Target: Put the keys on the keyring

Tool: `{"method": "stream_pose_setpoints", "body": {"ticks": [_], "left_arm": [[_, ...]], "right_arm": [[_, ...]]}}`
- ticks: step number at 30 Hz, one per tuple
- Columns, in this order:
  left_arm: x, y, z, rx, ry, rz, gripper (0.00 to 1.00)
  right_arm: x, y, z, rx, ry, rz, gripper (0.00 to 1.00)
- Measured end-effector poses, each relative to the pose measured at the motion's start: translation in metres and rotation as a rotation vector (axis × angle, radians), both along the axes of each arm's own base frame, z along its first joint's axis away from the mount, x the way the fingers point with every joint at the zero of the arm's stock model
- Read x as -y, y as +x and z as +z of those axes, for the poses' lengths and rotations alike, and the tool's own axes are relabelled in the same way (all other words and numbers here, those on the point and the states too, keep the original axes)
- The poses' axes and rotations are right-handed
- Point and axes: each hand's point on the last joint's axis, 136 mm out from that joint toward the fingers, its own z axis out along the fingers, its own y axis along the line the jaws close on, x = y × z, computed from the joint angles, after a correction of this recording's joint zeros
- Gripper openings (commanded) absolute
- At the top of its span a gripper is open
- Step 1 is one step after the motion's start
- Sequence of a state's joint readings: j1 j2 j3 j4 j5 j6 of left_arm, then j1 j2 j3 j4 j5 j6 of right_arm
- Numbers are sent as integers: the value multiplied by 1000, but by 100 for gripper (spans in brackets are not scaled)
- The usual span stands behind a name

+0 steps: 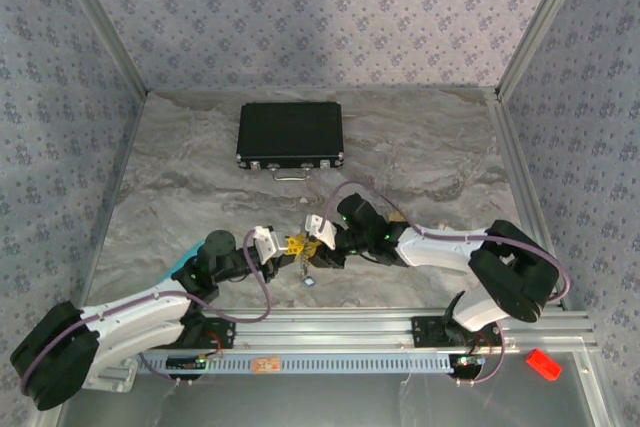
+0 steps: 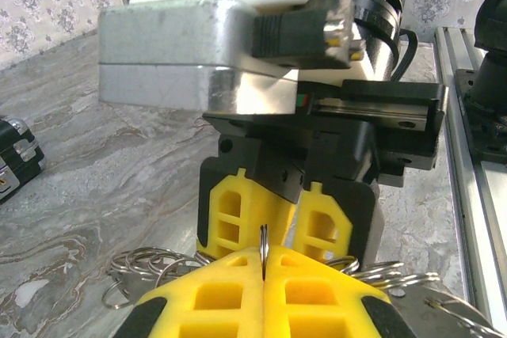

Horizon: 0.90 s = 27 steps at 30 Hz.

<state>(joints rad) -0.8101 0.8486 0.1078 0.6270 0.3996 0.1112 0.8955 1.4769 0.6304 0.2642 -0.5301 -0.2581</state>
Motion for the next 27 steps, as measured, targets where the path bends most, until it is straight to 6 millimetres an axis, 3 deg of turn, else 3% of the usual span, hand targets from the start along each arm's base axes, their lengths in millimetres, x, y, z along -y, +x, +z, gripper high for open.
{"method": "stream_pose_setpoints", "body": {"ticks": [7,13,22,26,27], "left_arm": [[-1,0,1,2,-1,3,0],[-2,-1,3,5,-3,4,0],[-4,-2,-5,-7,27,4,0],[-4,-2,-5,-2,30,2,0],[-4,-2,-5,-1,32,3,6]], "right_arm": [[0,0,-2,-1,-2,-1,0],[9,3,6,31,-21,-19,0],[17,6,34,130,-55,-14,0],[19,3,35,153,-85,0,0],[20,3,35,156,-95,2,0]]}}
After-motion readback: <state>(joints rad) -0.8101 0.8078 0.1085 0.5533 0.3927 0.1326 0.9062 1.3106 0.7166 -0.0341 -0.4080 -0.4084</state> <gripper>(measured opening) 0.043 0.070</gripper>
